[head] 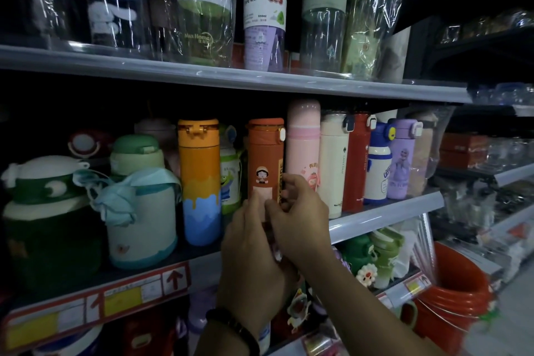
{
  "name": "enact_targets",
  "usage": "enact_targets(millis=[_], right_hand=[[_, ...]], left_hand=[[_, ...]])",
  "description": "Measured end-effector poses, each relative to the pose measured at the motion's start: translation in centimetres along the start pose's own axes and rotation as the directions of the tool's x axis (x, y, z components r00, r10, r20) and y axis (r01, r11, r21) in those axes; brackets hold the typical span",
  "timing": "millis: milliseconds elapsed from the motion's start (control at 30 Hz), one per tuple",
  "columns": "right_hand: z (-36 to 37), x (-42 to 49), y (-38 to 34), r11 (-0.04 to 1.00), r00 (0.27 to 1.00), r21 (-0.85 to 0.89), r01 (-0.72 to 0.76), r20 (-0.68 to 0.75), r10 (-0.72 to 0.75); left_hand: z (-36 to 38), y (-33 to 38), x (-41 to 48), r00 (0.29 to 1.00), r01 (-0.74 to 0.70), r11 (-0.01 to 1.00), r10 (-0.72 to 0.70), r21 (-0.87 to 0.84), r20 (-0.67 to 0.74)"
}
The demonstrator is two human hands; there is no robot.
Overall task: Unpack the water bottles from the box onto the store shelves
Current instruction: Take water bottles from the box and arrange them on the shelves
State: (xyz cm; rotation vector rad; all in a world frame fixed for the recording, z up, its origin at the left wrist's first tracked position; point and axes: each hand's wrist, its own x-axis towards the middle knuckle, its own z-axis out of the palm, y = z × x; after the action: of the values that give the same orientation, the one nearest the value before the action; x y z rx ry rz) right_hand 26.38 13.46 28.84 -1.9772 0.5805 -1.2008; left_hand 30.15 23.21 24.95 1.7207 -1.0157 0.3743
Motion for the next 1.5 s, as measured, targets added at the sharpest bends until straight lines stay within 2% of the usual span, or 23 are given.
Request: enact_targets(millis=[300,567,700,833,900,1000,1167,1333,1500], right_hand=[[-0.2,0.0,0.8,0.998,0.994,-0.056,-0.036,-0.107,0.03],[-0.4,0.0,1.0,0.998,0.995,-0.019,-0.052,-0.089,0.05],[-0.4,-0.3,0.4,0.998,0.989,0.028,-0.049,-0.139,0.053],[-0.2,-0.9,-1.3,0.988,0.984,0.151,0.034,-0.179,-0.006],[-0.2,-1.2,-2.4,0.971,0.988,0.224,0.087,-0.14,-0.056],[0.5,-1.3,-3.9,0.947,0.995,0.305,0.102,-0.008,-0.104],[2.9,-1.2,-4.9,0.918,0.984,0.396,-0.032,0.173,-0.04],[4.9,-0.8,-4.6,0.9,0.949,0.383,-0.208,0.301,0.091],[5.6,-0.4,-4.9,0.848,0.914,0.437,-0.301,0.386,0.126]], left_hand=[[0.7,0.1,0.1,0.997,-0.048,0.987,0.038,0.154,0.071],[0.8,0.1,0.0,0.994,-0.049,0.983,0.031,0.177,0.105],[0.4,0.4,0.0,0.995,-0.022,0.993,0.01,0.119,0.102],[-1.3,1.4,-0.2,0.995,0.047,0.998,-0.042,-0.046,0.094],[-2.4,1.7,-0.5,0.997,0.05,0.998,-0.048,-0.038,0.055],[-3.9,1.6,-1.3,0.996,0.019,0.998,-0.014,0.061,-0.083],[-5.9,0.6,-2.1,0.979,0.049,0.992,-0.024,0.119,-0.201],[-6.5,-0.6,-2.0,0.979,0.097,0.987,-0.071,0.131,-0.192],[-6.1,-1.0,-2.5,0.987,0.097,0.984,-0.076,0.146,-0.145]])
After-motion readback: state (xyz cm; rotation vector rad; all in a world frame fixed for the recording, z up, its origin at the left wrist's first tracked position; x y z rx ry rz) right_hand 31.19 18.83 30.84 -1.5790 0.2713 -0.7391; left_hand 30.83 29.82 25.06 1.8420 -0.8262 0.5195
